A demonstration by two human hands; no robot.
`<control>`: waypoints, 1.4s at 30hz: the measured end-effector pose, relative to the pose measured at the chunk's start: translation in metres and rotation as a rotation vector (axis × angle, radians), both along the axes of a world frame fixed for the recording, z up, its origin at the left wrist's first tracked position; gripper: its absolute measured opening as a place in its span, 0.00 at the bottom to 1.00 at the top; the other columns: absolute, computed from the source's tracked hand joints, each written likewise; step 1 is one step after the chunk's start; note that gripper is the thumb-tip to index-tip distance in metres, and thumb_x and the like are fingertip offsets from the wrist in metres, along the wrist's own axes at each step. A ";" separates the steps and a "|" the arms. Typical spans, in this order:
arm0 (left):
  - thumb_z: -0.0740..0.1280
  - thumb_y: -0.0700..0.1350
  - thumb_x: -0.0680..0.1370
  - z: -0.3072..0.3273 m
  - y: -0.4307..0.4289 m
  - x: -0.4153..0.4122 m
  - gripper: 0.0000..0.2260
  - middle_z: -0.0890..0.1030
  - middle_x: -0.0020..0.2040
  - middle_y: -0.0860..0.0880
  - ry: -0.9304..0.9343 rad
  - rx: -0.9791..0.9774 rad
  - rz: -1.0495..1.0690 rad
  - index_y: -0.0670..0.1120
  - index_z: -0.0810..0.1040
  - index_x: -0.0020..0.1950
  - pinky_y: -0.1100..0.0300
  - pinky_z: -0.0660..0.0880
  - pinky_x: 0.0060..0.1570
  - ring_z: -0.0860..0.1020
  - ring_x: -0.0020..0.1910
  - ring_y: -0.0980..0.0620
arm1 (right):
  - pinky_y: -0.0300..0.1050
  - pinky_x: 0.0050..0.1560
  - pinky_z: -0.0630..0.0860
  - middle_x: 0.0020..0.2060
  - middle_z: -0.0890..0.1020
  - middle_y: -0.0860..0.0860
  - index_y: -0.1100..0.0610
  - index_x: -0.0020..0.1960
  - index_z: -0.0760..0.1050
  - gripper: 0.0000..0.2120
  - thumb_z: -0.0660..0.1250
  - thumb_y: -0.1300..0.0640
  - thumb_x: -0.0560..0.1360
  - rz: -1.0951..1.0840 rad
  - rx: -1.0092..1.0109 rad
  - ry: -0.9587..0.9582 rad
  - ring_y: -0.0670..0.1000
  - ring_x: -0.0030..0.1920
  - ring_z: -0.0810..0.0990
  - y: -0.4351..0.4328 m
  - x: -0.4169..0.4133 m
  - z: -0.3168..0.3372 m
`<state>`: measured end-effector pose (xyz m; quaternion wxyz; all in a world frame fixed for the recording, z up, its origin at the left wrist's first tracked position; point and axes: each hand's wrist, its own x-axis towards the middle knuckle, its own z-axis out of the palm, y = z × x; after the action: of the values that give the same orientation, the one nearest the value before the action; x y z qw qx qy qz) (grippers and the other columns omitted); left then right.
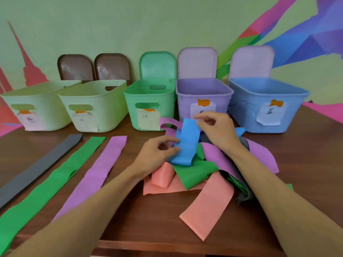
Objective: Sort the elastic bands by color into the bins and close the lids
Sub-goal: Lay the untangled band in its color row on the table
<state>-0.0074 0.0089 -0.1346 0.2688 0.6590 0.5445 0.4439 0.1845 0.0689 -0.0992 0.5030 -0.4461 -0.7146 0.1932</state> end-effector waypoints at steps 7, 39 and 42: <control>0.71 0.46 0.74 0.012 -0.002 0.000 0.12 0.77 0.45 0.44 -0.102 -0.029 -0.035 0.55 0.79 0.57 0.54 0.76 0.44 0.75 0.41 0.53 | 0.30 0.30 0.69 0.36 0.82 0.48 0.55 0.47 0.81 0.10 0.65 0.67 0.75 0.041 -0.061 0.466 0.39 0.29 0.76 0.000 0.007 0.009; 0.60 0.47 0.81 0.117 0.020 0.014 0.17 0.65 0.30 0.51 0.593 0.180 0.026 0.48 0.62 0.33 0.63 0.58 0.28 0.62 0.29 0.55 | 0.35 0.32 0.79 0.35 0.79 0.55 0.65 0.52 0.76 0.05 0.63 0.68 0.77 0.002 -0.122 1.000 0.44 0.26 0.81 -0.004 0.027 0.088; 0.57 0.49 0.82 0.119 0.011 0.014 0.17 0.64 0.30 0.50 0.605 0.113 0.016 0.47 0.62 0.34 0.61 0.56 0.29 0.61 0.29 0.54 | 0.36 0.32 0.80 0.33 0.80 0.55 0.64 0.52 0.76 0.05 0.63 0.68 0.77 -0.030 -0.113 0.933 0.44 0.25 0.80 -0.004 0.020 0.103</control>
<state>0.0062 0.0201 -0.0156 0.0541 0.7708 0.5795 0.2591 0.2048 0.0648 0.0039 0.7482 -0.3487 -0.3938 0.4045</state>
